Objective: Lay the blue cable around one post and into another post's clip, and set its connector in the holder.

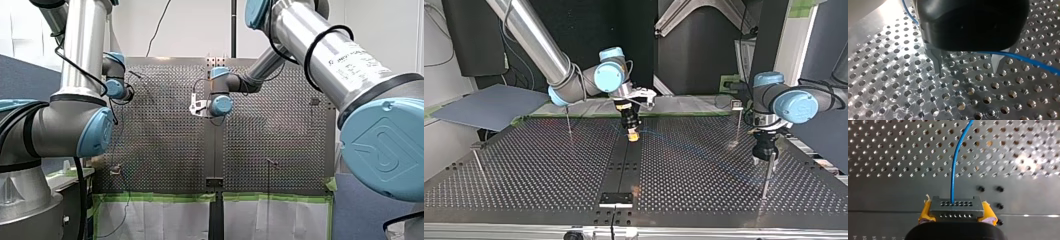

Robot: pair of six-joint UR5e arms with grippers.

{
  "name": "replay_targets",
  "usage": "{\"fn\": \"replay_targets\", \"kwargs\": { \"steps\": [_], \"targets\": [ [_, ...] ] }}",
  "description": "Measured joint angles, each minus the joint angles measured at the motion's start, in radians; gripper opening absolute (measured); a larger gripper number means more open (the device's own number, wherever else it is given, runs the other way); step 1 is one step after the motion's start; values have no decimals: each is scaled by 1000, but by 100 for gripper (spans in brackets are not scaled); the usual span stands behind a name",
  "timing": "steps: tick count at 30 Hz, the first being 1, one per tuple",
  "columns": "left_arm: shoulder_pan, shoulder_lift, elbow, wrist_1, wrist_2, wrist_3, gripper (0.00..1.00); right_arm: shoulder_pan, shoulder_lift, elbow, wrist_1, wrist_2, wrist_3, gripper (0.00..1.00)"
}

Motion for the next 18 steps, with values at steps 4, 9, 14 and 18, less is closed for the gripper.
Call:
{"fn": "replay_targets", "kwargs": {
  "steps": [4,9,14,18],
  "targets": [
    [0,0,0,0,0,-1,100,-15,0,43,-43,0,7,0],
    [0,0,0,0,0,-1,100,-31,0,95,-94,5,9,0],
    [1,0,0,1,0,-3,100,-44,0,148,-148,32,1,0],
    [0,-1,0,0,0,-3,100,-57,1,185,-185,49,6,0]
  ]
}}
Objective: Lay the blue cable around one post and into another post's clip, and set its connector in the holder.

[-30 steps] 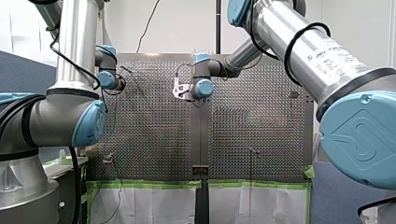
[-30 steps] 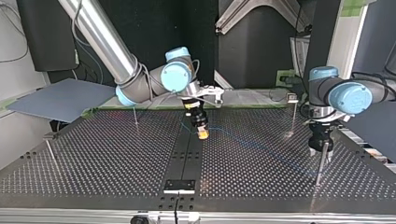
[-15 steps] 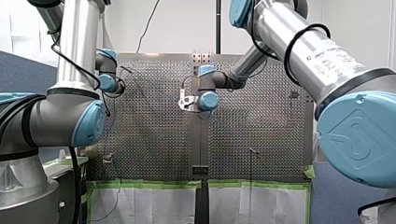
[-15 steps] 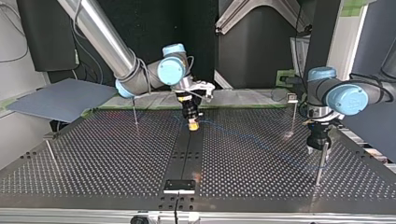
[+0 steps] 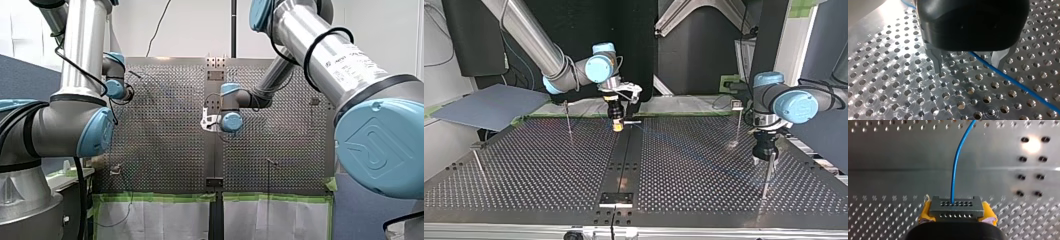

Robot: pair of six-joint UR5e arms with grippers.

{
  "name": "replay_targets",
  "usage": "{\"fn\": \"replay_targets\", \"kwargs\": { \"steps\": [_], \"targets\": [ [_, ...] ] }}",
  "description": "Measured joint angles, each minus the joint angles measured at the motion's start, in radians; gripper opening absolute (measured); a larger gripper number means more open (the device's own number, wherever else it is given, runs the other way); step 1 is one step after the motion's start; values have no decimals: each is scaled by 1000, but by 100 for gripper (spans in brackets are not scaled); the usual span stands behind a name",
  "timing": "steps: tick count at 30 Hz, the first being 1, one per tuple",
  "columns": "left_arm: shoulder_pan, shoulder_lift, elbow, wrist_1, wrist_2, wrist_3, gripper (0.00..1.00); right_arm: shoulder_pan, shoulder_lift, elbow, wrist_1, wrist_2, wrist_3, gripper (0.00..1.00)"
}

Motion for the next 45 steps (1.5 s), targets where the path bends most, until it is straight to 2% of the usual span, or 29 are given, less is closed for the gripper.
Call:
{"fn": "replay_targets", "kwargs": {
  "steps": [7,15,18,23,30,32,34,36,39,43,45],
  "targets": [
    [0,0,0,0,0,0,100,-40,1,75,-75,16,31,0],
    [0,0,0,0,0,-5,100,-79,4,151,-151,55,43,0],
    [1,0,0,0,0,-7,100,-103,5,180,-181,67,51,0],
    [2,0,0,0,0,-8,100,-156,9,235,-235,62,87,0],
    [5,0,0,0,1,-10,100,-230,12,310,-310,48,100,0],
    [6,0,0,0,1,-11,100,-250,12,330,-330,47,98,0],
    [6,0,0,0,0,-11,100,-263,14,351,-351,49,86,0],
    [6,0,0,0,0,-11,100,-265,15,369,-369,50,72,0],
    [6,0,0,0,0,-11,100,-250,16,400,-400,58,43,0],
    [7,-1,0,0,0,-12,100,-209,17,446,-446,95,-1,0],
    [7,0,0,0,0,-12,100,-192,17,464,-464,111,-8,0]
  ]
}}
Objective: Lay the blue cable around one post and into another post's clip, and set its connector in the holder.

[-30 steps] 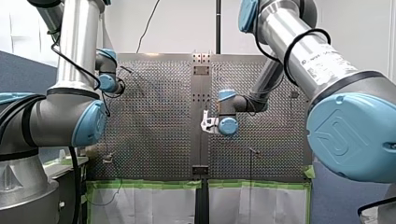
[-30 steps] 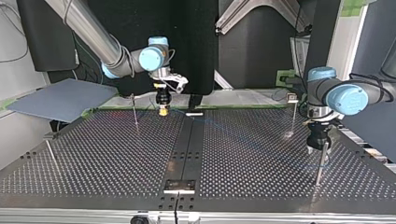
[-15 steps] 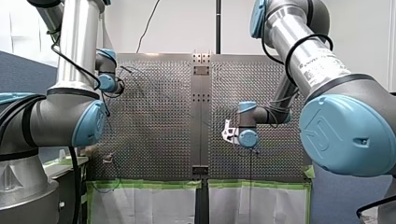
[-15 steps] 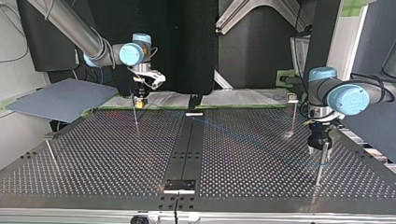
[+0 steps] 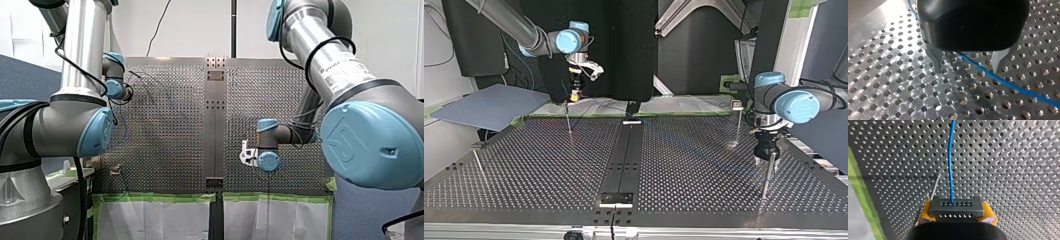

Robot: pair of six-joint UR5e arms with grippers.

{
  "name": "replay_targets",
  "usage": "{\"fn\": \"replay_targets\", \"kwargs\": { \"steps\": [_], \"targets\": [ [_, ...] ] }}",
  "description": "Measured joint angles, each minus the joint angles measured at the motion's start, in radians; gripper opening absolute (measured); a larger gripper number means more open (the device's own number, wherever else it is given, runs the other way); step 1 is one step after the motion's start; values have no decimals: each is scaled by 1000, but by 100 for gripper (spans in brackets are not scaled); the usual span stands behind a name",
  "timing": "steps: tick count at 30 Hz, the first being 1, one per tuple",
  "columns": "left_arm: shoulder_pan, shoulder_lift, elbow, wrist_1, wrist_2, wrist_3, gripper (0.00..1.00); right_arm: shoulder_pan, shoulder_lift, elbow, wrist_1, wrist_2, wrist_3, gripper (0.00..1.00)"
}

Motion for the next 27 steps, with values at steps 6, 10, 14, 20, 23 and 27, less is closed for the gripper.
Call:
{"fn": "replay_targets", "kwargs": {
  "steps": [6,10,14,20,23,27],
  "targets": [
    [0,0,0,-1,0,0,100,39,2,53,-53,53,9,0],
    [0,0,0,-1,0,0,100,27,20,94,-91,93,16,0],
    [0,0,-1,-1,0,0,100,-3,51,130,-102,122,35,0],
    [0,0,-1,-1,0,0,100,-54,99,183,-117,102,45,0],
    [-1,0,-1,0,0,0,100,-85,101,214,-122,73,40,0],
    [0,0,-1,0,0,0,100,-128,71,228,-123,31,39,0]
  ]
}}
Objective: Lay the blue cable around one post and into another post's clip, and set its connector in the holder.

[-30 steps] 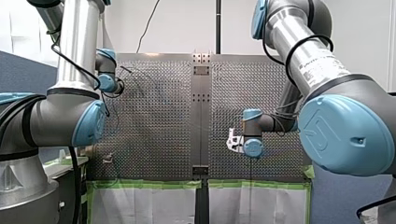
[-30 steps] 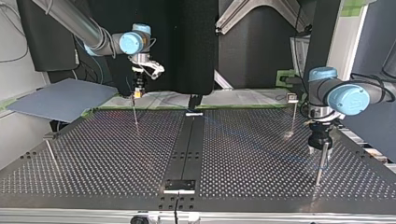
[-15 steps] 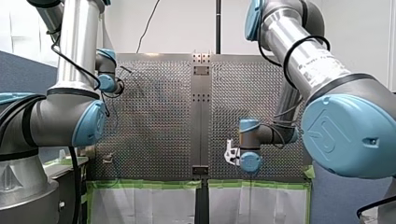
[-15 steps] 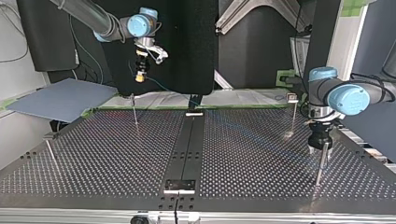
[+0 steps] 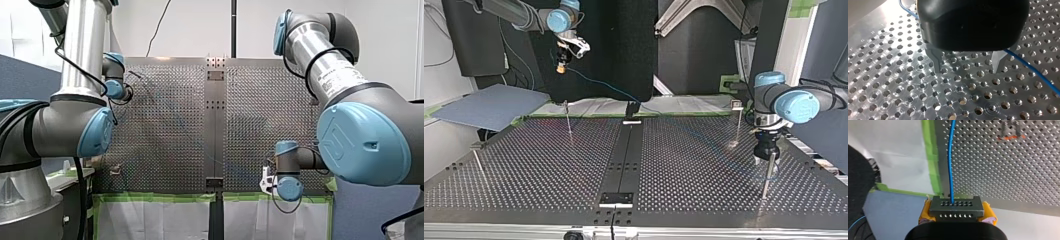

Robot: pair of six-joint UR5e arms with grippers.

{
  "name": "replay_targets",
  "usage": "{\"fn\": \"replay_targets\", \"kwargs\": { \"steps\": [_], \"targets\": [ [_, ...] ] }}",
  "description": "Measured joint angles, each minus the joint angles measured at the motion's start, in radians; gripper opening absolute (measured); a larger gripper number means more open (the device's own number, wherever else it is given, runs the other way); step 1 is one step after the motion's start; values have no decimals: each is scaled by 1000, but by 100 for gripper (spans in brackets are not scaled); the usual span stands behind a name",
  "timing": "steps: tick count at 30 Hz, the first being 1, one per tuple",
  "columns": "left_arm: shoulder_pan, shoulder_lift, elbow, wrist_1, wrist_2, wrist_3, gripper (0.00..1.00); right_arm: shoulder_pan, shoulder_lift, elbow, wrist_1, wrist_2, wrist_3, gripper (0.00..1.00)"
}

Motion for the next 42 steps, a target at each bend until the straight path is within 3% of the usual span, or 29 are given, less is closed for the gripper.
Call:
{"fn": "replay_targets", "kwargs": {
  "steps": [7,13,19,26,32,36,42],
  "targets": [
    [0,0,0,0,0,0,100,-66,-69,-29,23,-72,9,0],
    [0,0,0,0,0,0,100,-96,-96,-44,25,-125,34,0],
    [0,0,0,0,0,0,100,-113,-88,-45,13,-172,43,0],
    [0,-1,0,0,0,0,100,-126,-48,-45,5,-177,48,0],
    [0,-1,0,0,0,0,100,-146,-33,-45,-13,-177,72,0],
    [-1,-1,0,1,0,0,100,-157,-22,-45,-26,-181,76,0],
    [-3,0,0,0,0,0,100,-166,-20,-46,-60,-217,81,0]
  ]
}}
